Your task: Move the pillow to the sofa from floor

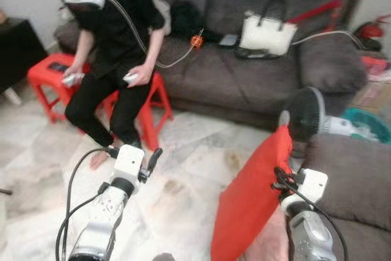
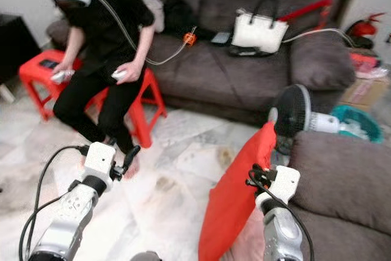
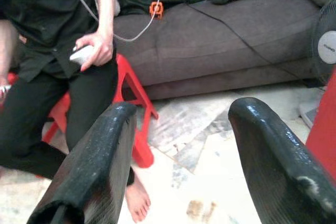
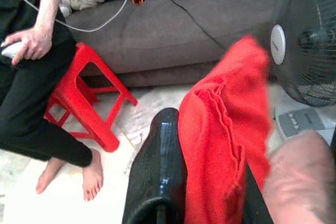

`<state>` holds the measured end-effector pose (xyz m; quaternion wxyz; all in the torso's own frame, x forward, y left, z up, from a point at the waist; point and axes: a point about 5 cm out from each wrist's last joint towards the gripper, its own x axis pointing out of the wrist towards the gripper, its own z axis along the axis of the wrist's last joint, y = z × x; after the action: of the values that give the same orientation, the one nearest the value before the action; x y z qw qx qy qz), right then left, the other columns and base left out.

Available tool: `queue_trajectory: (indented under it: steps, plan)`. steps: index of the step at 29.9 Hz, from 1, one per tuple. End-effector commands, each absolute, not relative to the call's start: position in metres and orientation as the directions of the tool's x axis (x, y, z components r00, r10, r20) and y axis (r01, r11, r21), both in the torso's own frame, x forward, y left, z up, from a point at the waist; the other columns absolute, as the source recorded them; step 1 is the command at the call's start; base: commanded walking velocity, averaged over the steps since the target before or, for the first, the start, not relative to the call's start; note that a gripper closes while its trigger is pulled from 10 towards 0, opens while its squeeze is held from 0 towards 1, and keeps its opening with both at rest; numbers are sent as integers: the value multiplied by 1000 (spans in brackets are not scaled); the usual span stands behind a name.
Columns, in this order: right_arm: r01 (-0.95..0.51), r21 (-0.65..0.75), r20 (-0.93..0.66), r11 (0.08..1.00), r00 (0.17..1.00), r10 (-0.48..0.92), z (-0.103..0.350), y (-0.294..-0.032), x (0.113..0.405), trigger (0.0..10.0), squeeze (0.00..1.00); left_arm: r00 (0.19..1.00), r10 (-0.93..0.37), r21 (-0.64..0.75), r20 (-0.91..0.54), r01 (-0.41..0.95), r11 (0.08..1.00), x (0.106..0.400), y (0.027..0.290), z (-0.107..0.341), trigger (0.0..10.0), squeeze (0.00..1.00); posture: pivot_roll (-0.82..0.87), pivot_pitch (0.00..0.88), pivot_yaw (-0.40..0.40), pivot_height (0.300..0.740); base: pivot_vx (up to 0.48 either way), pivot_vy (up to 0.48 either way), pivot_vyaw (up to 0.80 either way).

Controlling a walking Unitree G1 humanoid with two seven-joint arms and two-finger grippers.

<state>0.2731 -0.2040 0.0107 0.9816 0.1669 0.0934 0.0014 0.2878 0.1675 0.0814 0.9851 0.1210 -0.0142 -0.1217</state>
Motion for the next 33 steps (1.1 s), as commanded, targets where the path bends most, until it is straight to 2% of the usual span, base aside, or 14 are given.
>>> queue_trajectory:
  steps: [1, 22, 33]
  plan:
    - [31, 300, -103, 954, 995, 0, 25, -216, 278, 10000, 0, 964, -267, 240, 12, 257, 936, 291, 160, 85, 10000, 0, 120, 0, -37, 740, 0, 0, 0]
    - [53, 316, -135, 947, 991, -10, 23, -215, 281, 10000, 0, 965, -264, 238, 16, 252, 938, 290, 159, 85, 10000, 0, 123, 0, -41, 740, 0, 0, 0]
    - [61, 321, -138, 945, 990, -17, 21, -216, 279, 10000, 0, 962, -274, 266, 10, 262, 928, 290, 157, 84, 10000, 0, 116, 0, -40, 740, 0, -26, -776]
